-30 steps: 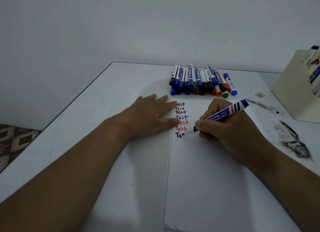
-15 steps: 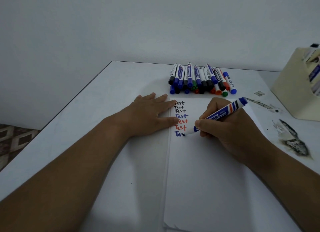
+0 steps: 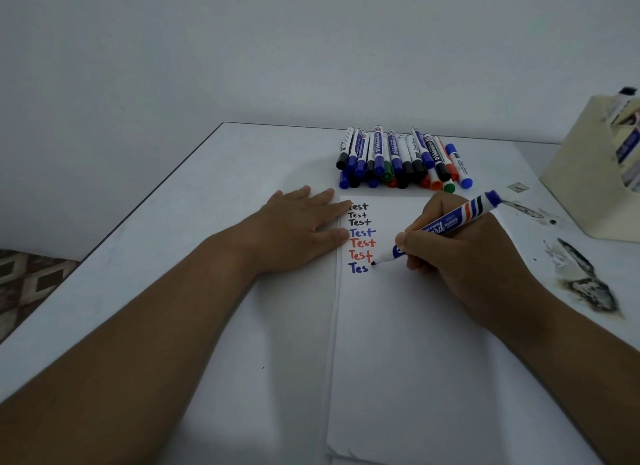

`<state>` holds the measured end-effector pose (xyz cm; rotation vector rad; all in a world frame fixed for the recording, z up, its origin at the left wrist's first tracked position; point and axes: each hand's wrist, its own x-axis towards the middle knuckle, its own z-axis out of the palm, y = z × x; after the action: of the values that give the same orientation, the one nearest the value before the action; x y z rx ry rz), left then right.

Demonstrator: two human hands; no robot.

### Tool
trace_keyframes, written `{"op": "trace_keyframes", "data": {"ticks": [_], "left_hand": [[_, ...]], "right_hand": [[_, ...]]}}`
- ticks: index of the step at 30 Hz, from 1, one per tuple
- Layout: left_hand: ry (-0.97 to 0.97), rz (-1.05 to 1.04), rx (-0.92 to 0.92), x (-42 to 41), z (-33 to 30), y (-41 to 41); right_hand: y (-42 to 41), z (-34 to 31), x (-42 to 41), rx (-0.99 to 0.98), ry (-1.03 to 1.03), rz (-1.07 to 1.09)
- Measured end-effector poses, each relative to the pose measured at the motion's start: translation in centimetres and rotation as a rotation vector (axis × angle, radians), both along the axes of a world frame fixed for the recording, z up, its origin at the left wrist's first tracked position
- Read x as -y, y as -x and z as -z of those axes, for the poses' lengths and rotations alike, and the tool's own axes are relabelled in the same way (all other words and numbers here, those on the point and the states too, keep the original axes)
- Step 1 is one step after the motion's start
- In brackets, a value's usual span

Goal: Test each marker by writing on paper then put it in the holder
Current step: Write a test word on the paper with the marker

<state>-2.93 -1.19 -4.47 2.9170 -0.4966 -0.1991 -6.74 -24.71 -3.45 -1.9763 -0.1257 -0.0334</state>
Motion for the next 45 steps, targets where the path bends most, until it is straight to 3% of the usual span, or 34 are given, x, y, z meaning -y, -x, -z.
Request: {"op": "trace_keyframes", "data": {"ticks": [16,20,24,30,32,36,40,45], "left_hand": [[0.03,-0.001,0.012,-0.1,0.3,-0.1],[0.182,-0.021,0.062,-0.2,0.4,-0.1],[0.342,-0.047,0.211,-0.1,0.0,0.1],[0.415,-0.11,0.214,-0.5,-0.5,0.2],[0.399,-0.079,0.157,-1.2,-1.0,0.3],[0.254,0.033,-0.128,-2.8,-2.6,1.2],[0.139,-0.001,-0.144,-3.4,-3.6,2.0],[0.169,-0.05,-0.087,-3.9,-3.5,1.8]], "right_hand": [[-0.2,0.1,0.0,-0.054,0.0,0.018],[0.1,-0.3,0.3,0.043,-0.164,-0.015],[-0.1,-0.3,0.6,-0.01,-0.366,0.001],[-0.3,-0.5,0.5,-0.074,-0.5,0.028],[-0.3,-0.5,0.6,-0.075,-0.513,0.022],[-0.3,-0.7,0.8,-0.095,-0.541,0.028],[-0.4,-0.7,0.8,-0.108,-0.543,0.034],[-0.4,-0.7,0.7,-0.12,-0.555,0.03]]}}
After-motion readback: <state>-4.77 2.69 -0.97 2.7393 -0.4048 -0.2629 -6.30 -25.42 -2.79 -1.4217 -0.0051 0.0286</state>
